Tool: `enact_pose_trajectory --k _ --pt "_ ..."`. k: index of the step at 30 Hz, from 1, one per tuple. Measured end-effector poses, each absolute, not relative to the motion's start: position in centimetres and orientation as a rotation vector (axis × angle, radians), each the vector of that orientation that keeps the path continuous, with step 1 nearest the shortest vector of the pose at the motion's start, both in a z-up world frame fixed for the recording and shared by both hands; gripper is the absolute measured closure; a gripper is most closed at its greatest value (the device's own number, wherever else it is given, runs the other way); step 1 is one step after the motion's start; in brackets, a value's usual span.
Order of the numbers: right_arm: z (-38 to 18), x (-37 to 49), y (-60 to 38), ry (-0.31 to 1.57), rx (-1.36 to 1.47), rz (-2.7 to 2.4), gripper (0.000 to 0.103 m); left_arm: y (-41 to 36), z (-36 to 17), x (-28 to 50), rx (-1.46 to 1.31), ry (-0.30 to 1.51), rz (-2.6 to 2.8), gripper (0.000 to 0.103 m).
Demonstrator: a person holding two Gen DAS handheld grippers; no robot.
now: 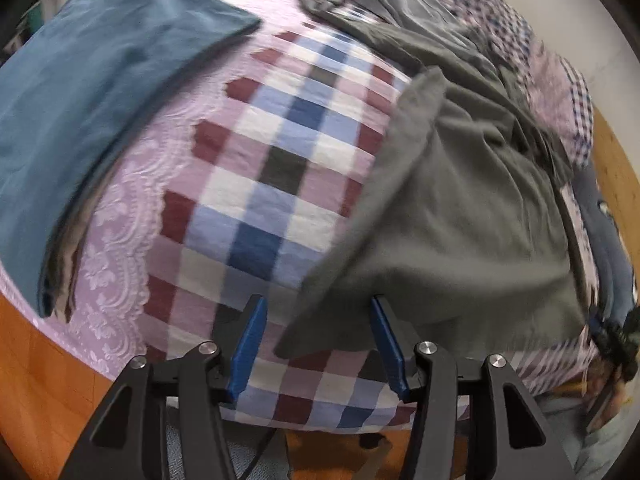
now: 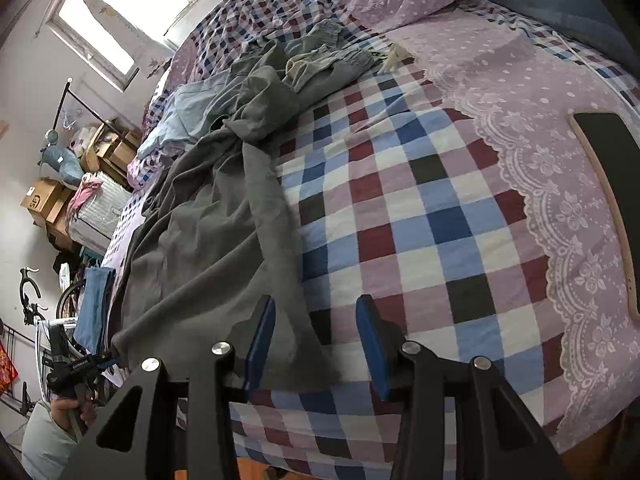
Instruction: Fold clothes
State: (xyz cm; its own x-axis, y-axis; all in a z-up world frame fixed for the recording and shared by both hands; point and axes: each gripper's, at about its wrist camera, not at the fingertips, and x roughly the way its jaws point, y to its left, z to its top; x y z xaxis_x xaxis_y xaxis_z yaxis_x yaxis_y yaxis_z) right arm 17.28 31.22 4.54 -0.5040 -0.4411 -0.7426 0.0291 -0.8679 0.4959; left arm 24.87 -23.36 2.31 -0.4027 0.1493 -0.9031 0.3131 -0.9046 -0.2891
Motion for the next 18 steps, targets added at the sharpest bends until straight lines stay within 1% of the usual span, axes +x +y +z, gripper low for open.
enact_pose_trajectory --k 1,2,5,13,16,18 --pt "4.5 17.2 31.1 -0.617 1.384 -2.426 0.057 -23.1 2.4 24.7 1.658 0.628 -2.476 0.088" --pt "4.5 17.2 31.1 -0.612 1.386 -2.426 0.057 -22.9 2.6 24.7 1.643 0.609 -2.486 0.1" --pt "4.5 17.2 31.1 -0.616 1.386 -2.428 0.057 -22.9 3.7 25.2 1.565 0.588 -2.54 0.102" --pt "4.5 17.3 31.8 -0.661 1.377 -2.438 0.057 -26.9 6.2 27.5 1.201 0.781 -2.566 0.102" --pt "4.5 17.3 31.9 -0.662 1.379 -2.445 0.057 -28.9 6.1 28.0 1.122 0.839 -2.5 0.102" --pt "4.5 17.4 31.2 -0.626 1.379 -2.423 0.057 -29.5 5.6 27.9 1.124 0.869 -2.467 0.102"
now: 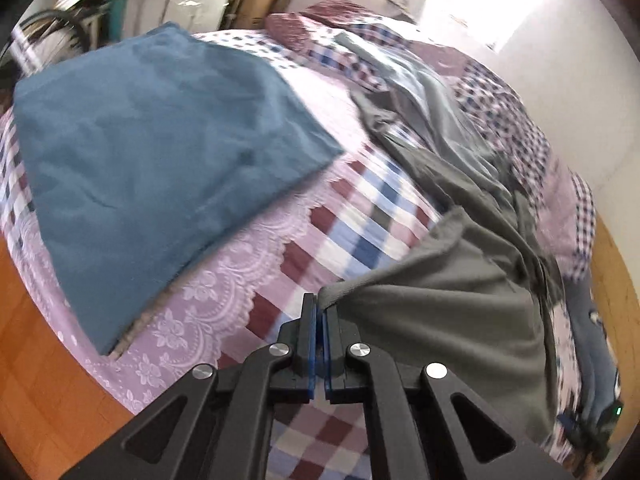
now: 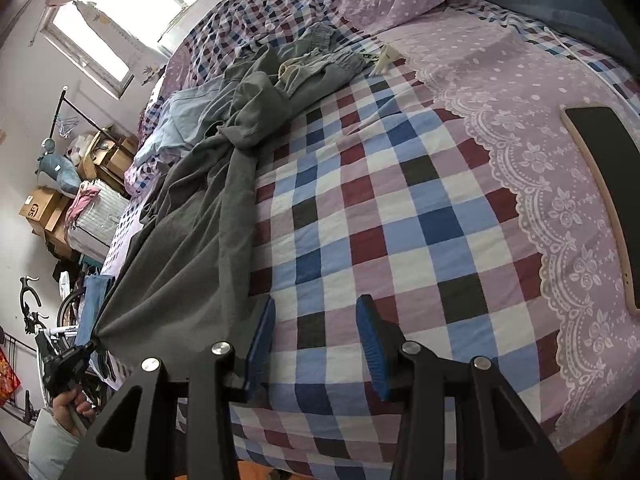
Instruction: Fold clothes
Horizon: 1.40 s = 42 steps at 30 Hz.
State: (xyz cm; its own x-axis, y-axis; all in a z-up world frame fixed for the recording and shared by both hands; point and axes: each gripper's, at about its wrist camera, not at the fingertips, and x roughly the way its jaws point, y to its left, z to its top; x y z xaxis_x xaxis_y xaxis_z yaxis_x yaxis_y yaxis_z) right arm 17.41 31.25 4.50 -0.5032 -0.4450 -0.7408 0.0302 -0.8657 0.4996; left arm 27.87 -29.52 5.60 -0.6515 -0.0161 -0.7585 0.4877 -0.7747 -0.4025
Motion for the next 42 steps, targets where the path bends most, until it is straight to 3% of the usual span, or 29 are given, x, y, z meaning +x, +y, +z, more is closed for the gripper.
enact_pose_trajectory --k 10,15,21,28,31,36,39,40,41,42 --pt "3.3 17.4 25.7 -0.345 1.439 -2.281 0.057 -28.9 4.3 25.9 1.172 0.853 -2.421 0.102" --pt "4.4 19.4 19.7 0.034 1.316 -2.298 0.057 -29.0 4.2 25.9 1.178 0.855 -2.421 0.102" --pt "5.0 24.1 12.9 0.313 1.1 -2.127 0.057 -29.0 4.2 26.1 1.187 0.842 -2.415 0.102" --pt "4.6 27.1 10.5 0.388 1.059 -1.952 0.058 -29.0 4.1 25.9 1.197 0.841 -2.408 0.102" --pt "5.4 26.5 11.8 0.3 1.049 -1.987 0.059 -29.0 4.1 25.9 1.199 0.843 -2.407 0.102" --pt "9.1 22.4 22.6 -0.277 0.954 -2.19 0.059 -29.3 4.1 26.1 1.187 0.872 -2.409 0.102" --pt "7.9 20.5 27.6 -0.5 1.077 -2.344 0.059 -29.2 4.3 26.1 1.173 0.884 -2.416 0.102" --pt "7.4 19.9 29.1 -0.572 1.124 -2.391 0.069 -29.1 4.4 26.1 1.168 0.888 -2.418 0.102" --pt "6.7 19.4 29.7 -0.592 1.188 -2.416 0.094 -29.0 4.5 26.1 1.163 0.889 -2.423 0.102" --pt "6.0 18.9 30.0 -0.592 1.258 -2.433 0.103 -28.9 4.6 26.1 1.159 0.885 -2.428 0.102"
